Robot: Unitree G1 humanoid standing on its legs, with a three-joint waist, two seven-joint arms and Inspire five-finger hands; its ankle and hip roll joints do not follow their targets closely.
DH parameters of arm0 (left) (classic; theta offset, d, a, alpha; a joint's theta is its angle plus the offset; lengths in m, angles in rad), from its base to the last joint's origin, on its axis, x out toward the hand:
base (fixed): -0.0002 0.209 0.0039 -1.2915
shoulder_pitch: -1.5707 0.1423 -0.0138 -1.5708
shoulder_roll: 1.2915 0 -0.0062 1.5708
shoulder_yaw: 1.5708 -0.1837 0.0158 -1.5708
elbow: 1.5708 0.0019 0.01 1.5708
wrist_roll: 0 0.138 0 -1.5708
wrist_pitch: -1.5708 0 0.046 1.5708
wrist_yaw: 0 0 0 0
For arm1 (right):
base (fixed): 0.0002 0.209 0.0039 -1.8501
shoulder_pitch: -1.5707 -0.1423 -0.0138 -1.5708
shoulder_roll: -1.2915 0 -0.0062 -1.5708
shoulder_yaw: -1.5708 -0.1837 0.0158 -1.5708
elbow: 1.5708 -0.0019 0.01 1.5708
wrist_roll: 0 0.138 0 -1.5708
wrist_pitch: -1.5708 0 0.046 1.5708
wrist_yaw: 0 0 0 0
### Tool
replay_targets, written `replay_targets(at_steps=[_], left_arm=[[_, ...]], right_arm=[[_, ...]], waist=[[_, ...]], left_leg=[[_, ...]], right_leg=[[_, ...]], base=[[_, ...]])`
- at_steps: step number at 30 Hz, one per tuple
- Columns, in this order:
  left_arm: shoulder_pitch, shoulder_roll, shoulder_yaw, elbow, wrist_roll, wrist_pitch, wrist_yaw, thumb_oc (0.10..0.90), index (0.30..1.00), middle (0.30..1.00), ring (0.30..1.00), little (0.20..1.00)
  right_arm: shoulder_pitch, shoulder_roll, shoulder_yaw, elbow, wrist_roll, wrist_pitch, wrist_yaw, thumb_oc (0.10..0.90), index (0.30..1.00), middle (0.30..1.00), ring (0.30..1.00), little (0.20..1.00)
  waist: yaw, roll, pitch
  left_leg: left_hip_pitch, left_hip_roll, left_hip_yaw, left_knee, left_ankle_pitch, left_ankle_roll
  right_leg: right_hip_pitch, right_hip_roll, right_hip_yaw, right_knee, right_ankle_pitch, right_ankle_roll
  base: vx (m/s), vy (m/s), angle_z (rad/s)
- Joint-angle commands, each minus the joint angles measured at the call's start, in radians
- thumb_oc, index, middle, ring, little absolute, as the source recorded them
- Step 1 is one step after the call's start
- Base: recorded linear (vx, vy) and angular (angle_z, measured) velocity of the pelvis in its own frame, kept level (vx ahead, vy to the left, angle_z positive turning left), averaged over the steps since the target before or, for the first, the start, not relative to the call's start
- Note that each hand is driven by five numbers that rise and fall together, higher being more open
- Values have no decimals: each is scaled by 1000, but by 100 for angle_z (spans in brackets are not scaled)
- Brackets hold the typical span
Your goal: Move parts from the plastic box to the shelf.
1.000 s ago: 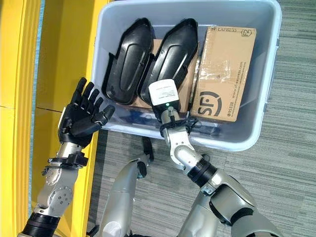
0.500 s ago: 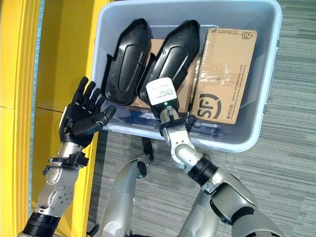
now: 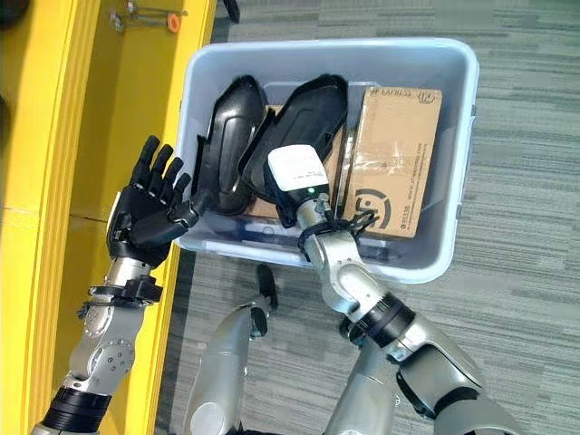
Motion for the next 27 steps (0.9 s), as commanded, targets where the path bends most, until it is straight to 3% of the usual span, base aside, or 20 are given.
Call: replay_targets(at_steps=[1,5,8,15,22,27], left_arm=[[-47,3,27,-165,-14,-78,7,900,1000,1000,1000,1000],[-57,3,32,-162,-16,-52,23,900,1000,1000,1000,1000],[-52,-4,33,-148,-31,-44,36,900,1000,1000,1000,1000],[-22,-12,47,-148,-27,-15,40,900,1000,1000,1000,1000],[1,-27,62,-118,-15,10,48,900,1000,1000,1000,1000],[25,-36,65,-104,-14,57,31,900,1000,1000,1000,1000]], right_arm=[[-149,70,-54,-183,-26,-103,-72,400,300,300,300,300],[-145,61,-67,-224,42,-101,-144,400,300,300,300,300],[-100,48,-111,-250,164,-102,-238,400,300,300,300,300],[7,12,-150,-288,229,-142,-240,400,300,300,300,300],[101,-20,-174,-300,297,-227,-283,400,300,300,300,300],[153,-20,-183,-297,337,-312,-314,400,300,300,300,300]], waist=[[-4,12,-9],[-16,-13,-9],[-36,-34,-44],[-56,-60,-124],[-72,-93,-215],[-70,-106,-253]], left_leg=[[107,-23,27,-17,-163,-10],[200,-9,26,-37,-163,-12],[269,13,27,-60,-159,-19],[359,36,23,-119,-140,-31],[444,39,14,-188,-115,-45],[470,44,12,-200,-109,-47]], right_leg=[[95,1,23,-8,-78,82],[194,17,20,-57,-71,76],[272,49,14,-109,-63,60],[382,105,15,-230,-33,45],[500,147,15,-374,7,45],[535,162,5,-399,14,41]], base=[[44,-55,-9],[72,-79,-8],[111,-66,-7],[86,-66,-9],[71,-83,-6],[21,-109,-5]])
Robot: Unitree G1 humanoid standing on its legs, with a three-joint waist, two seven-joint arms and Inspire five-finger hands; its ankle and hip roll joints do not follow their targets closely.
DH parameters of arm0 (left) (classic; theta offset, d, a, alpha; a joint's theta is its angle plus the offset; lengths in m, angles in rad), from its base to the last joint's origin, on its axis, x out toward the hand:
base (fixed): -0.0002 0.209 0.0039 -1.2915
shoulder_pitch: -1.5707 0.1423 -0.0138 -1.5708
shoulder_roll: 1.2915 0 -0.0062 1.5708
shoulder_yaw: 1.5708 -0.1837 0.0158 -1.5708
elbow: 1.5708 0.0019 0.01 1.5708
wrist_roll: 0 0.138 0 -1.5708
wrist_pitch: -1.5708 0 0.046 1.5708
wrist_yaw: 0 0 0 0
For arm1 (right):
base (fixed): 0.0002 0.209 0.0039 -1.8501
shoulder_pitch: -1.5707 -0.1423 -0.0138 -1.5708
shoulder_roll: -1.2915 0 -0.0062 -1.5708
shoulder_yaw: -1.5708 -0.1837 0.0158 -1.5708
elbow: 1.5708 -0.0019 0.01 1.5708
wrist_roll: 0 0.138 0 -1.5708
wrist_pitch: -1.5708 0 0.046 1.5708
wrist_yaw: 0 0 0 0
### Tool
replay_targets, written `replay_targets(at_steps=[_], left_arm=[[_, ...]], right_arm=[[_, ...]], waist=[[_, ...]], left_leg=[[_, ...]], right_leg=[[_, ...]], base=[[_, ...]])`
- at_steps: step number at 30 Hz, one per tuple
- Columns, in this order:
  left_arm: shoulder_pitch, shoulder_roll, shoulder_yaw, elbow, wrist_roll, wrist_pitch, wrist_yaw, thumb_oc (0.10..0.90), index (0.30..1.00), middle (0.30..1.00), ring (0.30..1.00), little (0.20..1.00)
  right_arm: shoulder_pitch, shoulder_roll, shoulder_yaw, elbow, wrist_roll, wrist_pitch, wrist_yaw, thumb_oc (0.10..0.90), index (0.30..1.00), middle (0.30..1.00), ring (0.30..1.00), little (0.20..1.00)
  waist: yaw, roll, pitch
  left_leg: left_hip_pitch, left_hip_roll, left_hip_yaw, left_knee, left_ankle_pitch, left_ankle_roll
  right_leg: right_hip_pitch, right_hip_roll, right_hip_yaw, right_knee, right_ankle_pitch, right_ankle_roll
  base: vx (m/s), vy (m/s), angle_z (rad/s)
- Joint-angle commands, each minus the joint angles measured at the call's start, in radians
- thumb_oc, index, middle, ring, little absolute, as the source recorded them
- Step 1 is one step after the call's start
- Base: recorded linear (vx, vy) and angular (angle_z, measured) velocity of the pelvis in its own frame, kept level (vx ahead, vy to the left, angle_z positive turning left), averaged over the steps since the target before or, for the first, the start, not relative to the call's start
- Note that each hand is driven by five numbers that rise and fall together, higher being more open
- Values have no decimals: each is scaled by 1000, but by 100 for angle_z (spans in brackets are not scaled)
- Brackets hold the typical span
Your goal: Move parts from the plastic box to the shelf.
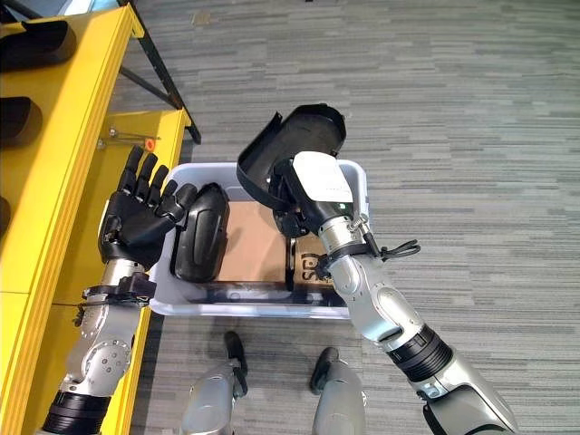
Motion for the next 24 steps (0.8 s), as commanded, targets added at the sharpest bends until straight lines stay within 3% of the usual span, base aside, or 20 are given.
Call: replay_targets(at_steps=[1,7,19,22,24], left_arm=[[15,2,3,-65,5,-40,-28,900,1000,1000,1000,1000],[25,-5,-26,-48,39,-61,-36,900,1000,1000,1000,1000],[91,8,15,-36,36,-158,15,900,1000,1000,1000,1000],[113,-3,5,-20,35,-176,-64,900,1000,1000,1000,1000],[103,-5,-10,-5,33,-202,-80,900,1000,1000,1000,1000]], right_arm=[[-42,68,-45,-131,9,-192,-125,400,300,300,300,300],[-42,67,-27,-138,-2,-285,-116,400,300,300,300,300],[-56,29,1,-124,21,-350,-98,400,300,300,300,300],[-36,44,4,-140,-26,-295,-113,400,300,300,300,300],[-45,42,9,-126,-22,-287,-131,400,300,300,300,300]], waist=[[-2,-30,-183],[7,-35,-184],[53,-36,-167],[35,-39,-164],[31,-47,-168]], left_leg=[[19,-5,-38,52,-143,3],[22,20,-58,59,-130,-3],[1,79,-128,48,-11,-37],[-5,172,61,60,78,-65],[4,190,58,89,70,-82]], right_leg=[[113,21,27,-149,-17,23],[137,49,20,-129,-41,1],[144,66,-37,-51,-87,-21],[196,40,-171,-79,-73,-18],[198,27,-174,-73,-85,-11]], base=[[-18,-90,5],[-67,-108,5],[-67,-61,11],[-55,-109,40],[-41,-9,171]])
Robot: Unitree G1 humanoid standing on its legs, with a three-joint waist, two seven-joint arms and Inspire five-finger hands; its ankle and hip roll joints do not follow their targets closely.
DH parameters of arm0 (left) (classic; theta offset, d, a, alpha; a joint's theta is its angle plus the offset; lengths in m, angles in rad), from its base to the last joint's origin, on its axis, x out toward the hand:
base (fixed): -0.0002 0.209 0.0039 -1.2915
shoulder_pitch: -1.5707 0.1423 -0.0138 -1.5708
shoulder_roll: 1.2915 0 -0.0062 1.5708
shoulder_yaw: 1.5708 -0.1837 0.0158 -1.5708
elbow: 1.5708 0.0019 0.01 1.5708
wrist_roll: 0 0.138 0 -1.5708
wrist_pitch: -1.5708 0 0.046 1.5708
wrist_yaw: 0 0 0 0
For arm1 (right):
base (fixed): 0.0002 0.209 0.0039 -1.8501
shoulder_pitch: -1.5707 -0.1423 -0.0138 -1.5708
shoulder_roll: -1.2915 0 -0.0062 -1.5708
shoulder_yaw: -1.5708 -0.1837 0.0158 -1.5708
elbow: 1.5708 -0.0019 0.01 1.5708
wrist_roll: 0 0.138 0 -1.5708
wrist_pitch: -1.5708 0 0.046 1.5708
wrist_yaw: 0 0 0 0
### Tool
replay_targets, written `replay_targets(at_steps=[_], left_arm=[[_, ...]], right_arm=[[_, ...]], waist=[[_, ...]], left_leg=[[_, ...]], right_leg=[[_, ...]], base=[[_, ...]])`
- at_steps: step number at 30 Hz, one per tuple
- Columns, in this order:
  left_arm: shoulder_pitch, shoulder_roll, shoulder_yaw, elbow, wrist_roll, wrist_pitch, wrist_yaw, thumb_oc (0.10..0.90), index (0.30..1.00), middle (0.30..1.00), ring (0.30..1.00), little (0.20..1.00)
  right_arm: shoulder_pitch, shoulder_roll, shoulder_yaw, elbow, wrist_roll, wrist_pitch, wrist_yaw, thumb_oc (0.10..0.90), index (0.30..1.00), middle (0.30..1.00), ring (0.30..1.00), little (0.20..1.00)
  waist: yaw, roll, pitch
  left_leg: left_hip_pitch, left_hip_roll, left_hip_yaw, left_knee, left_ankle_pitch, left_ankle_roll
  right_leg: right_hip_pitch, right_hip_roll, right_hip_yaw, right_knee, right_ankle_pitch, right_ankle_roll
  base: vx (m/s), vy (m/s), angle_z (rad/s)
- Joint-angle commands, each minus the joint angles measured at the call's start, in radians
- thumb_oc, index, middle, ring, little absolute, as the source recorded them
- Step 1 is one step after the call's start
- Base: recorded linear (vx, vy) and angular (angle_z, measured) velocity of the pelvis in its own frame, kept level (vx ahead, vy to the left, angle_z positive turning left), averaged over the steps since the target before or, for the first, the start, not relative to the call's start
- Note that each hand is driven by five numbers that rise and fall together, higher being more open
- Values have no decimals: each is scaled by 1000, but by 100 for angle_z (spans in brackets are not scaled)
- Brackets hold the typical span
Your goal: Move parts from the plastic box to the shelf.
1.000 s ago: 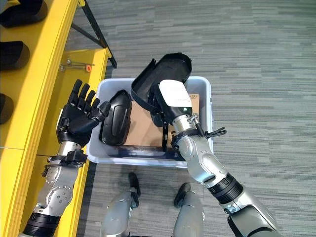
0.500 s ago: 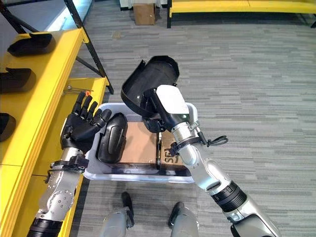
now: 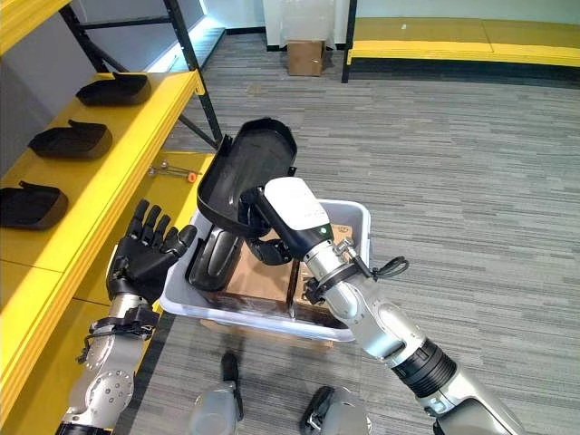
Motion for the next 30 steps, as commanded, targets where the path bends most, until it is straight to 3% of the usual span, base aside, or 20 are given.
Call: replay_targets(at_steps=[1,2,5,6,9,10,13,17,23,30], left_arm=[[-57,55,42,-104,40,-171,-44,900,1000,1000,1000,1000],[-76,59,38,-104,46,-215,-1,900,1000,1000,1000,1000],[-112,52,28,-91,51,-218,-7,900,1000,1000,1000,1000],[-113,44,19,-85,58,-216,-18,900,1000,1000,1000,1000],[-94,43,18,-88,44,-196,-45,900,1000,1000,1000,1000],[-77,47,15,-86,65,-220,-49,900,1000,1000,1000,1000],[-64,49,16,-82,56,-244,-43,900,1000,1000,1000,1000],[-40,43,21,-85,44,-269,-60,900,1000,1000,1000,1000],[-9,54,33,-128,5,-260,-94,900,1000,1000,1000,1000],[-16,61,32,-143,-9,-261,-100,900,1000,1000,1000,1000]], right_arm=[[-158,71,-53,-116,-18,-88,-120,400,300,300,300,300],[-191,65,-47,-102,20,-112,-125,400,300,300,300,300],[-206,65,-51,-111,27,-86,-116,400,300,300,300,300],[-202,46,-61,-113,37,-80,-122,400,300,300,300,300],[-172,33,-72,-117,31,-90,-131,400,300,300,300,300],[-151,38,-75,-120,18,-84,-138,400,300,300,300,300],[-133,37,-78,-124,-4,-92,-161,400,300,300,300,300],[-106,41,-90,-145,-55,-100,-184,400,300,300,300,300],[-60,59,-125,-184,-98,-103,-188,400,300,300,300,300],[-62,74,-134,-203,-158,-99,-239,400,300,300,300,300]], waist=[[-7,-50,-45],[0,-65,-47],[-17,-96,-81],[-25,-86,-110],[-29,-60,-121],[-32,-37,-127],[-33,-20,-136],[-27,-1,-147],[0,-18,-152],[37,-40,-158]], left_leg=[[13,69,-126,161,149,-226],[30,76,-136,266,90,-207],[66,129,-71,394,91,-215],[101,110,-59,383,71,-211],[122,100,-28,325,98,-224],[109,84,-28,286,102,-222],[104,61,-27,230,102,-218],[135,16,-10,117,59,-206],[172,-43,-10,37,-21,-185],[171,-85,-31,25,-47,-166]], right_leg=[[93,49,95,-135,23,103],[66,19,89,-95,7,94],[42,11,49,-105,5,75],[1,-22,37,-90,5,77],[5,-32,21,-106,9,79],[26,-29,37,-152,26,97],[47,-31,51,-212,63,124],[57,-68,48,-285,141,180],[88,-107,29,-374,256,244],[132,-122,24,-468,347,283]], base=[[-153,100,179],[-187,118,54],[-228,305,45],[-192,476,162],[-84,459,122],[-40,505,51],[-42,392,31],[-63,307,13],[-69,177,22],[-49,98,24]])
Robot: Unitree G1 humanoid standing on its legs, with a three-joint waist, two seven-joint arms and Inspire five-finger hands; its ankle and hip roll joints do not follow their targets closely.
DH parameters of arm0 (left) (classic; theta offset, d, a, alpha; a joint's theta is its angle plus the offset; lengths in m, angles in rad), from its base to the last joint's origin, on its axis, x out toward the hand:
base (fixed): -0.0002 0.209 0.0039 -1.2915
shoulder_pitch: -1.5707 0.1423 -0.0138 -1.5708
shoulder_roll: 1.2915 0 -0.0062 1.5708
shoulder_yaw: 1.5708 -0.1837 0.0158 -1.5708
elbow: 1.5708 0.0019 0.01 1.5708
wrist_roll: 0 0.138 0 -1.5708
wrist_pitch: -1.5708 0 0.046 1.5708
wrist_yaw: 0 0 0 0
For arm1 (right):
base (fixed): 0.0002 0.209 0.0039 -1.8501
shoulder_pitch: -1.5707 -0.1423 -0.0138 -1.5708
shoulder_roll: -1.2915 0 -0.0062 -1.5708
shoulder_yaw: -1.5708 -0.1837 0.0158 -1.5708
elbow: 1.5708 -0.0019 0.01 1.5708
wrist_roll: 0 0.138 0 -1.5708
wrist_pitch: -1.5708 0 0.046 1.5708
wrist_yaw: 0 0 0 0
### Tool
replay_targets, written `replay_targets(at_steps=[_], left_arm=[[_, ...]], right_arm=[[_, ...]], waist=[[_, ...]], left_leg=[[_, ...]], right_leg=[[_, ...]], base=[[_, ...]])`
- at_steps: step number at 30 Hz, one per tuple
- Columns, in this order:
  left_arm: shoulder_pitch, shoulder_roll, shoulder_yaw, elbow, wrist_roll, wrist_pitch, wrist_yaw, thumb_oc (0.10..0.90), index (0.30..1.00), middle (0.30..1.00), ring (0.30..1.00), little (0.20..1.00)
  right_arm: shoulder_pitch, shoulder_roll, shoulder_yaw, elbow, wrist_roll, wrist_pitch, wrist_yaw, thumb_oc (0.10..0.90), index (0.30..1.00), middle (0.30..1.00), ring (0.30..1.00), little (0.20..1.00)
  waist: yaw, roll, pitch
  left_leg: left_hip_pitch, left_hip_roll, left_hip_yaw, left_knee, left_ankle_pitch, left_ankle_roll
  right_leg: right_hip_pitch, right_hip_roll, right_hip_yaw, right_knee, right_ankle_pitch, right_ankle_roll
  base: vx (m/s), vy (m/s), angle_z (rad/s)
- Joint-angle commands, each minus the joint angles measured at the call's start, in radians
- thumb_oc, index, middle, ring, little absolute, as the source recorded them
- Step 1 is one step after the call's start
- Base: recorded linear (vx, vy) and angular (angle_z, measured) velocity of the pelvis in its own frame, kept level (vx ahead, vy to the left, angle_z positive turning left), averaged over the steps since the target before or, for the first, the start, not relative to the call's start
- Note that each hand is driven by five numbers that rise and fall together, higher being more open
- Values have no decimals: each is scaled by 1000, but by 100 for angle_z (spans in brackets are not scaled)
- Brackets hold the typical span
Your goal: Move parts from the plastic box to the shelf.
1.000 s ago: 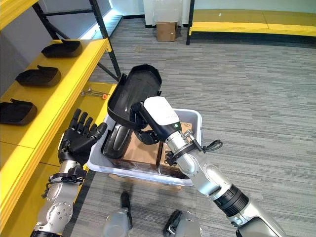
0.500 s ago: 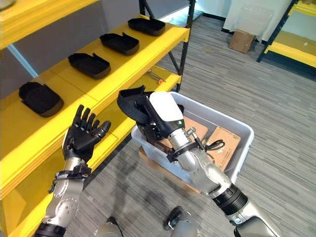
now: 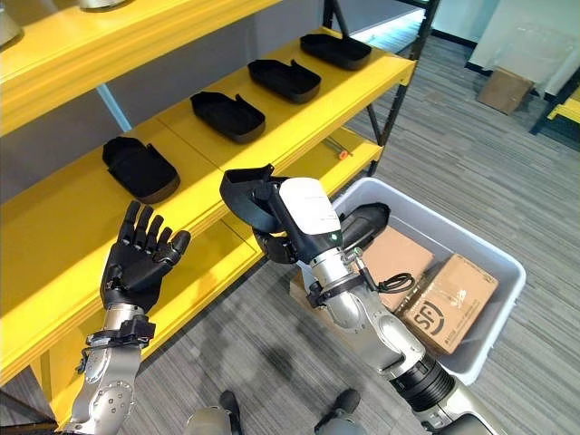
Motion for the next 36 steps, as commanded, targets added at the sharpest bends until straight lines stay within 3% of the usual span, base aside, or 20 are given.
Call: replay_targets(at_steps=[1,13,15,17,18,19,22,24,25,27,33,36], left_arm=[[-66,33,19,-127,-6,-119,-49,900,1000,1000,1000,1000],[-130,49,-3,-110,-23,-70,-135,900,1000,1000,1000,1000],[-150,56,-13,-105,-44,-43,-154,900,1000,1000,1000,1000],[-174,65,-23,-90,-57,-18,-189,900,1000,1000,1000,1000],[-183,75,-32,-84,-64,6,-216,900,1000,1000,1000,1000],[-183,78,-33,-81,-71,16,-226,900,1000,1000,1000,1000],[-166,82,-21,-87,-79,31,-239,900,1000,1000,1000,1000],[-152,78,-16,-103,-73,47,-217,900,1000,1000,1000,1000],[-150,77,-16,-106,-72,48,-211,900,1000,1000,1000,1000],[-150,66,-37,-116,-75,65,-199,900,1000,1000,1000,1000],[-132,44,-43,-103,-99,86,-220,900,1000,1000,1000,1000],[-116,45,-50,-100,-109,45,-209,900,1000,1000,1000,1000]], right_arm=[[-110,31,-85,-153,-85,-77,-151,400,300,300,300,300],[-146,63,-85,-206,-235,-137,-175,400,300,300,300,300],[-144,52,-87,-207,-264,-145,-175,400,300,300,300,300],[-122,35,-98,-212,-292,-166,-192,400,300,300,300,300],[-91,13,-112,-213,-299,-177,-206,400,300,300,300,300],[-73,1,-122,-212,-302,-194,-214,400,300,300,300,300],[-55,-29,-136,-207,-274,-246,-214,400,300,300,300,300],[-60,-44,-136,-198,-249,-290,-192,400,300,300,300,300],[-60,-45,-135,-197,-246,-294,-188,400,300,300,300,300],[-61,-52,-120,-194,-260,-281,-167,400,300,300,300,300],[-32,-133,-119,-160,-232,-364,-188,400,300,300,300,300],[-53,-144,-79,-138,-229,-390,-198,400,300,300,300,300]], waist=[[7,1,-104],[34,-11,-108],[22,-14,-114],[-4,-17,-120],[-30,-19,-129],[-44,-22,-134],[-58,-32,-148],[-64,-43,-154],[-66,-45,-155],[-83,-58,-159],[-84,-72,-177],[-81,-61,-169]], left_leg=[[56,45,23,-55,-2,-4],[44,-40,3,-86,-24,36],[39,-67,-26,-106,-25,49],[24,-97,-67,-133,-5,76],[23,-116,-116,-160,-1,91],[26,-122,-134,-180,2,99],[42,-116,-125,-217,16,96],[57,-115,-124,-233,16,85],[59,-115,-127,-235,15,84],[61,-134,-192,-237,8,78],[25,-143,-244,-195,5,60],[7,-141,-255,-171,0,55]], right_leg=[[85,-45,25,1,-112,141],[109,-101,40,-95,11,192],[105,-90,96,-95,5,194],[83,-64,186,-58,-26,171],[62,-19,287,-18,-68,162],[54,20,327,-2,-105,156],[47,129,324,4,-184,137],[56,200,326,-14,-213,102],[59,214,332,-23,-213,96],[81,279,432,-79,-219,64],[129,288,453,-166,-196,36],[123,289,433,-149,-213,24]], base=[[-48,149,9],[-27,146,11],[-8,148,27],[22,100,69],[107,44,87],[92,21,105],[62,-17,104],[86,-59,-1],[98,-103,-3],[127,-160,1],[59,-150,50],[0,-104,38]])
